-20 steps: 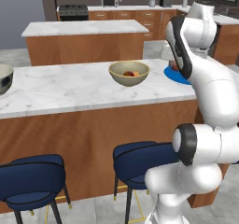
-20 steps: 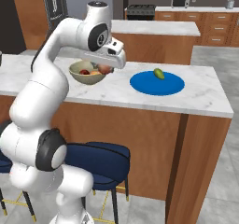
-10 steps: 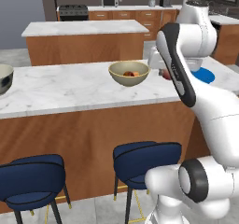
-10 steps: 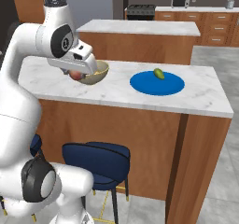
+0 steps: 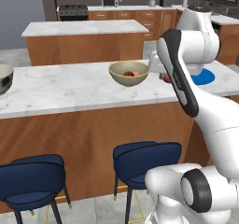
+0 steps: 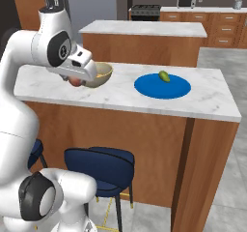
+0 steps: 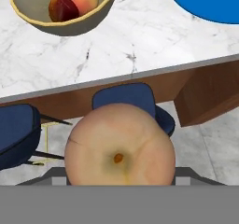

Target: Take the fruits from the plate on the dining counter and place two fruits in each bowl.

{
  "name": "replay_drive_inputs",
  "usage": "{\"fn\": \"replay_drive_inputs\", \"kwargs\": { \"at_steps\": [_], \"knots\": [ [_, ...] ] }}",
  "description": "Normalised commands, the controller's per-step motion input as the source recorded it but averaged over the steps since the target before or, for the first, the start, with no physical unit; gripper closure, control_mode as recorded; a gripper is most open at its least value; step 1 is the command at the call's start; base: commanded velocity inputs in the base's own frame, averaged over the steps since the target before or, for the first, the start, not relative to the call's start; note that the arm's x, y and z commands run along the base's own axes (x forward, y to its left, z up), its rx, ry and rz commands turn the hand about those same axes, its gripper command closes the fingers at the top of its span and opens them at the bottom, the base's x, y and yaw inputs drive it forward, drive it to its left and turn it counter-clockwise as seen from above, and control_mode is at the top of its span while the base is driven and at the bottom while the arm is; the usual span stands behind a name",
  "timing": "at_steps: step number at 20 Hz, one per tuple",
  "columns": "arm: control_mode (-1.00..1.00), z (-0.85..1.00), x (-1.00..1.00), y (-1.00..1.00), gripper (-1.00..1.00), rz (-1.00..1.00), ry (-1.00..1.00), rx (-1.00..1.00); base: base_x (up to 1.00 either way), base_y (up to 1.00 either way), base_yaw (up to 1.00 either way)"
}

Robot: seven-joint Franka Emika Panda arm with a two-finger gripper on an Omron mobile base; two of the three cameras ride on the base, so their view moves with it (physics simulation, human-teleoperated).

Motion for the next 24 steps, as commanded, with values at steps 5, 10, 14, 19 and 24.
{"fn": "replay_drive_inputs", "kwargs": {
  "at_steps": [5,10,14,19,24],
  "knots": [
    [1.00,0.00,-0.04,0.00,1.00,0.00,0.00,0.00,-0.03,0.00,0.00],
    [1.00,0.00,0.00,0.00,1.00,0.00,0.00,0.00,-0.73,0.19,0.00],
    [1.00,0.00,0.00,0.00,1.00,0.00,0.00,0.00,-0.99,0.76,0.00],
    [1.00,0.00,0.00,0.00,1.00,0.00,0.00,0.00,-0.44,1.00,0.00],
    [1.00,0.00,0.00,0.00,1.00,0.00,0.00,0.00,0.00,1.00,0.00]
  ]
}}
